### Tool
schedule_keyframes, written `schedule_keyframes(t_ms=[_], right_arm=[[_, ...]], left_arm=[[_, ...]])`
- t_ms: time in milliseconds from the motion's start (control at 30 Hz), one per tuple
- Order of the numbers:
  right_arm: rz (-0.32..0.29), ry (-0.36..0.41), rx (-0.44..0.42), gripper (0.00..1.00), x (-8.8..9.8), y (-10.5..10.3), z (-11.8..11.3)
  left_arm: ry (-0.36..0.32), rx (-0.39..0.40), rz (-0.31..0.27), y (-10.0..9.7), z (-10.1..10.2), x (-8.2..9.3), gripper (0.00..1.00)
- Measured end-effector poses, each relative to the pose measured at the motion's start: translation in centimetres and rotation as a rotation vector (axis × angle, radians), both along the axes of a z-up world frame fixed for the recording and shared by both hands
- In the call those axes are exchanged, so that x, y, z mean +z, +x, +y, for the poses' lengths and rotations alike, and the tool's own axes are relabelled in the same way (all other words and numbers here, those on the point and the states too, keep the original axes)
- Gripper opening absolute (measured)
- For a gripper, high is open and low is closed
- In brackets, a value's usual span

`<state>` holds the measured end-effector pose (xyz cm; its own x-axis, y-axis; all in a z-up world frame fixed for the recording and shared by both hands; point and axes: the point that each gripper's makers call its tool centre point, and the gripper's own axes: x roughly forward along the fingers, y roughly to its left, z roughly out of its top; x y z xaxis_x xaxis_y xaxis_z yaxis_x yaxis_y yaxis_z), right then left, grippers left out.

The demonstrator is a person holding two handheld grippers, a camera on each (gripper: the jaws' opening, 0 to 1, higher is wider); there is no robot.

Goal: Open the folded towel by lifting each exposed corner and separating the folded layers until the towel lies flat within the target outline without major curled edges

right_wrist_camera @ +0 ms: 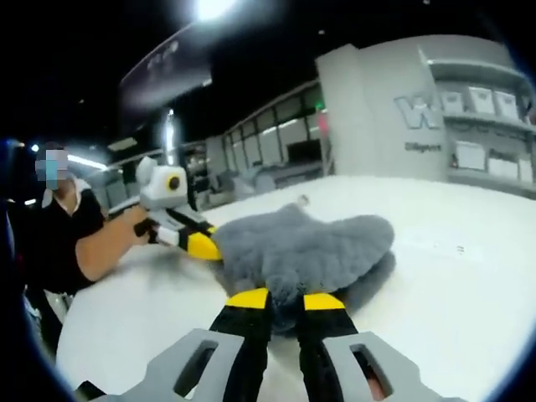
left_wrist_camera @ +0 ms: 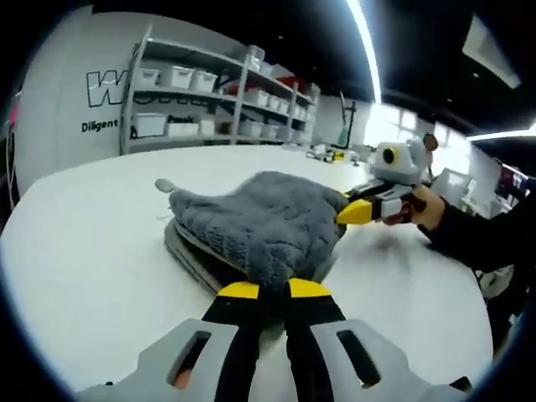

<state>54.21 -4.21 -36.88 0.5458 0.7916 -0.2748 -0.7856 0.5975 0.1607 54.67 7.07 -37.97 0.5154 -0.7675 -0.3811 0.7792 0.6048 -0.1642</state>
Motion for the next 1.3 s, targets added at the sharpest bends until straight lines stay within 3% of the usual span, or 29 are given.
schedule_keyframes(t_ms=[167,233,933,1300], right_arm=[[0.006,-0.001,0.000,0.06,0.1,-0.8,-0.1],[-0.018,-0.037,0.018,0.06,0.0,-1.2,-0.1],[-0.002,-0.015,0.002,0.06,0.0,-3.4,-0.9],[0.007,-0.054,0.022,0.06,0.1,-5.5,-1.3]], left_arm=[[-0.019,0.011,0.026,-0.3,0.1,0.0,0.08],[-0.014,0.017,0.042,-0.3,0.2,-0.1,0.08],[-0.012,-0.008,0.023,-3.7,-0.5,-0.2,0.07],[-0.002,-0.041,0.042,-5.9,-1.1,-0.3,0.06]])
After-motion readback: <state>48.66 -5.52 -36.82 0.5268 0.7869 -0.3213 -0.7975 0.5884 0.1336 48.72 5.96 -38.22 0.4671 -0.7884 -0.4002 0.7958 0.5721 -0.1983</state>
